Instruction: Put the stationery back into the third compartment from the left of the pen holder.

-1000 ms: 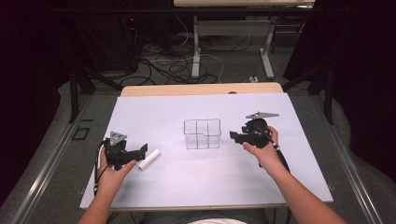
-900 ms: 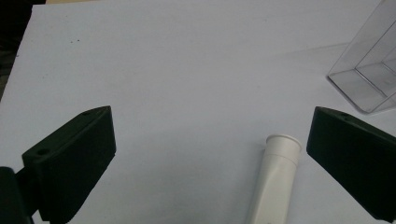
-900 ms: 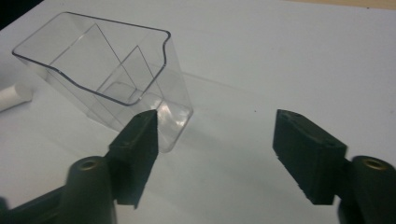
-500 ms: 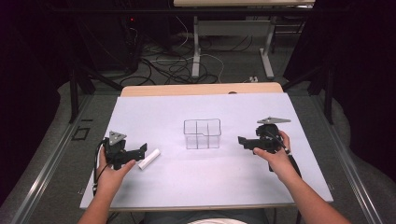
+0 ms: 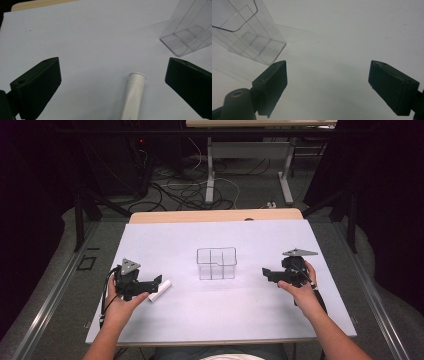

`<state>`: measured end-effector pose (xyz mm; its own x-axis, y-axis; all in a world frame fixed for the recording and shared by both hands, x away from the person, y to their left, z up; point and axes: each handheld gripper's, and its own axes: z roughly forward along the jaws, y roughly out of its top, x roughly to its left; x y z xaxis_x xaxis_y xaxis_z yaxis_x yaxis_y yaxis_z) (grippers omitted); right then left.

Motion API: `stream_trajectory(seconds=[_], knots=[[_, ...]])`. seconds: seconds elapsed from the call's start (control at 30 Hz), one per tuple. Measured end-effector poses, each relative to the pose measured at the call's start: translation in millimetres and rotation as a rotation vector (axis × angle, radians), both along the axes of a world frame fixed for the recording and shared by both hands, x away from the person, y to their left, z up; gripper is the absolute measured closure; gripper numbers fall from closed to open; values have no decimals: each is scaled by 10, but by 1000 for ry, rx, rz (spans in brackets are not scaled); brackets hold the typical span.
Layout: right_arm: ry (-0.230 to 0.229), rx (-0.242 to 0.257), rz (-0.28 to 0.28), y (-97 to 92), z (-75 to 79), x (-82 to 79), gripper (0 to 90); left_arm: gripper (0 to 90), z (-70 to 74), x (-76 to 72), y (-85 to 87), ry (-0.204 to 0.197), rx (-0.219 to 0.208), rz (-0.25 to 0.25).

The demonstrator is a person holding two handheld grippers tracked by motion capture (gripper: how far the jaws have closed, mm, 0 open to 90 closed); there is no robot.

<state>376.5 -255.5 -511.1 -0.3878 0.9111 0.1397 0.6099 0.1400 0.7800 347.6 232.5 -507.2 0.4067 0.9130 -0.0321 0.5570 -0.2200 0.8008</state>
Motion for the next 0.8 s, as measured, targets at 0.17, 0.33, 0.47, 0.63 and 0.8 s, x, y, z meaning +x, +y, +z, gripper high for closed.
stream_trajectory(seconds=[0.17, 0.33, 0.47, 0.63, 0.8], knots=[[-10, -8, -7, -10, -24, 19, 151, 59, 35, 26, -24, 32, 60, -56], [-1, -3, -8, -17, -33, 19, 152, 157, 27, 33, -63, 69, 94, -99], [-4, -9, 3, 3, -41, 18, 152, 171, -32, 12, -96, 129, 155, -161], [7, -15, 7, 17, -58, 17, 152, 275, -99, 9, -143, 169, 223, -218], [14, -11, 10, 16, -70, 21, 152, 325, -137, -3, -175, 213, 266, -258]])
